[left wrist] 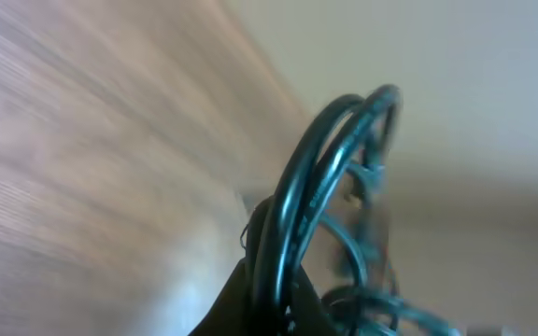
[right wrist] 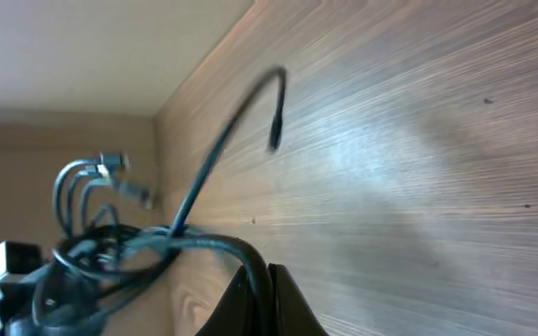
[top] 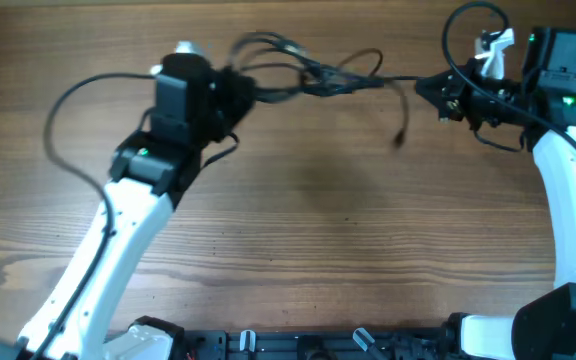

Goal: Untangle cables

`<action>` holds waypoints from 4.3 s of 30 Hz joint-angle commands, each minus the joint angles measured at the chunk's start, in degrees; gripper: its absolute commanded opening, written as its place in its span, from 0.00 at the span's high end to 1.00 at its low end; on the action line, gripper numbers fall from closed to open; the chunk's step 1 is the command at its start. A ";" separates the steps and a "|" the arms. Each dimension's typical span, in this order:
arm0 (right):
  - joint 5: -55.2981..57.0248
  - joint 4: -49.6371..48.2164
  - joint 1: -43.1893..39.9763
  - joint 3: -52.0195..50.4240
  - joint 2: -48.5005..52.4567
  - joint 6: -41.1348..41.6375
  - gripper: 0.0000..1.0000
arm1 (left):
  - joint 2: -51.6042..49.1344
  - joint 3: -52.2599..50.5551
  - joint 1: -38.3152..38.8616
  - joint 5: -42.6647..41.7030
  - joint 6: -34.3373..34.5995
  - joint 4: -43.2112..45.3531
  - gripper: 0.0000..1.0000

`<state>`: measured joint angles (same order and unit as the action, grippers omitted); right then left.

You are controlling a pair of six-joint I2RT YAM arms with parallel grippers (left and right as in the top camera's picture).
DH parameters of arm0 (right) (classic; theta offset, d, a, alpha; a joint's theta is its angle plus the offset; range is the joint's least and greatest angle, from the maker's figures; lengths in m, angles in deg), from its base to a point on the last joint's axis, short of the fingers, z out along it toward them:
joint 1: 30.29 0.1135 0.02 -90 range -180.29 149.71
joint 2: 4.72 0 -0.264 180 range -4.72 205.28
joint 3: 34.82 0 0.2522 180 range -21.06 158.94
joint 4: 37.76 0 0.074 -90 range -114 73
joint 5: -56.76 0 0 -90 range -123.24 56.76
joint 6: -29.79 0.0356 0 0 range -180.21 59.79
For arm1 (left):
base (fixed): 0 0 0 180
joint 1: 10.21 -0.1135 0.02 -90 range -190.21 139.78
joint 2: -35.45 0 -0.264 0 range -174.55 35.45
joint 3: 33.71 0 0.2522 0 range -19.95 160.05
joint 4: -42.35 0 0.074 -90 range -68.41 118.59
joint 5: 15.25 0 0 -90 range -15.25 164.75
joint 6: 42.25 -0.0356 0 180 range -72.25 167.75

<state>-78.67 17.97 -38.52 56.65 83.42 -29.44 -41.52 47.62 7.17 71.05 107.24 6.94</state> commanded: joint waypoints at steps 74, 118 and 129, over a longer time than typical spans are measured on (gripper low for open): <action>21.46 0.79 3.15 -0.48 0.59 -3.80 0.49 | -42.14 -0.81 18.88 11.56 -1.84 35.17 0.48; 5.44 -0.50 16.31 -0.48 0.59 -15.80 0.55 | -8.13 -0.81 13.44 8.22 32.26 14.36 0.96; 12.17 -2.58 21.05 -0.48 2.01 -19.12 0.54 | -8.09 -0.81 13.51 3.02 56.68 19.41 0.96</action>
<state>-69.17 16.14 -18.61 56.21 83.49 -45.62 -50.26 46.63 20.83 76.47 153.81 24.49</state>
